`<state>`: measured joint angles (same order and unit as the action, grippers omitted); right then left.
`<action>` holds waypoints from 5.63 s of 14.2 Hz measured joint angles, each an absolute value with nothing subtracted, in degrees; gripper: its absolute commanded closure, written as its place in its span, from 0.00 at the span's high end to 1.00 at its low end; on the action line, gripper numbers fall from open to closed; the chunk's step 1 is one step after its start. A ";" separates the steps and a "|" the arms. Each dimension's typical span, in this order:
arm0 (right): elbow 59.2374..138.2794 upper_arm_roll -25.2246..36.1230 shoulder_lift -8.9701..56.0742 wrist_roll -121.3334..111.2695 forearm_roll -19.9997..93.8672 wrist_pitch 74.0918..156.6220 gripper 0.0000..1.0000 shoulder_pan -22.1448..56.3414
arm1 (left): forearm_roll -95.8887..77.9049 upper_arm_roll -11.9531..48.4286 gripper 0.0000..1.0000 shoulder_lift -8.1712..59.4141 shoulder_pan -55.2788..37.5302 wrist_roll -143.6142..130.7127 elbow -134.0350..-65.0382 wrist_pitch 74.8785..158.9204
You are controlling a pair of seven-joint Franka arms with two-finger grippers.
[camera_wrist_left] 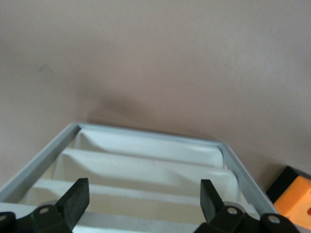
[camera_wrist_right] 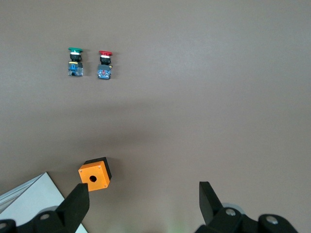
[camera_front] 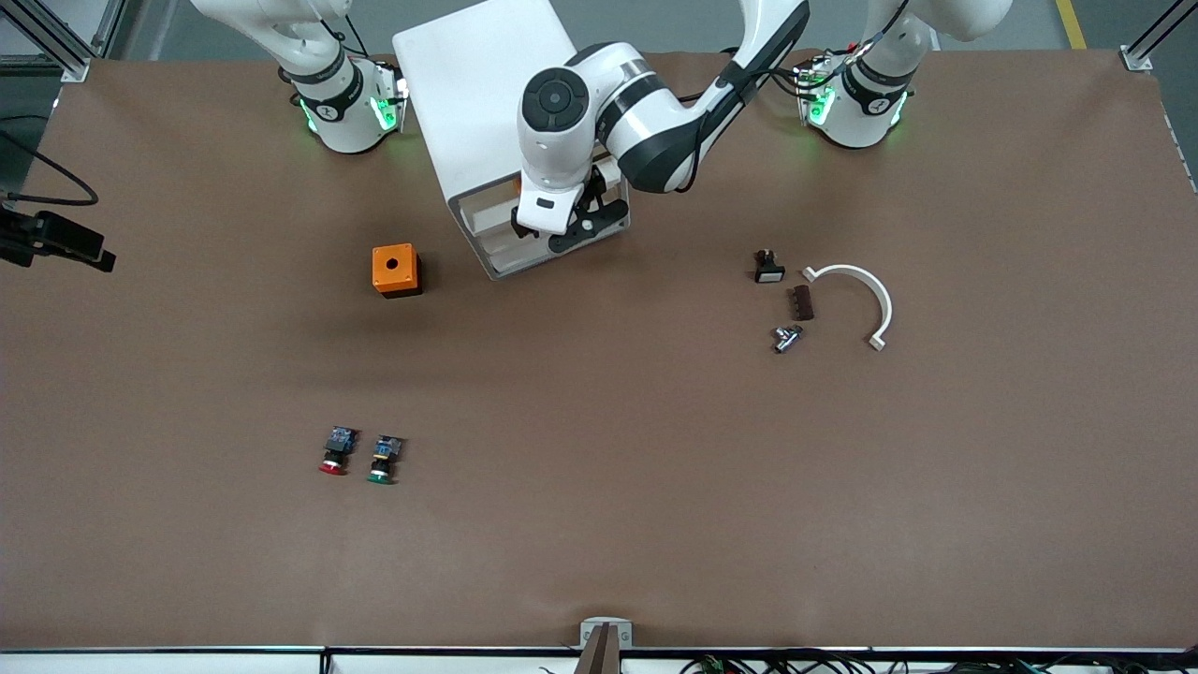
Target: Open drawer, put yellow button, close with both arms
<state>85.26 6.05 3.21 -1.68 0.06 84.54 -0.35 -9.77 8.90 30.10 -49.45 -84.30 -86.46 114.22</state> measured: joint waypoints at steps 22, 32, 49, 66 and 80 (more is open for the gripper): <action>87.97 5.75 -2.96 -7.07 0.06 83.21 1.00 -0.37 | -12.85 7.80 0.99 23.20 -31.09 -70.47 -78.67 100.96; 93.70 5.38 -8.24 -6.25 0.13 85.03 1.00 -0.37 | -6.76 7.69 0.99 17.83 -11.77 -40.63 -78.58 90.41; 94.06 4.49 -8.30 -5.07 0.14 85.86 1.00 -0.37 | -3.28 2.81 1.00 12.16 0.13 -11.33 -84.16 90.51; 94.17 4.68 -8.30 -5.04 0.95 86.76 1.00 -0.37 | -3.28 3.77 1.00 2.24 -0.24 -11.20 -89.22 92.88; 94.18 4.78 -8.32 -5.04 0.97 86.57 1.00 -0.37 | -3.28 4.05 1.00 -0.73 -0.17 -7.44 -90.60 92.81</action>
<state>94.18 4.78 -8.32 -5.04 0.97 86.57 -0.37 -3.28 4.05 -0.73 -0.17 -7.44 -90.60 92.81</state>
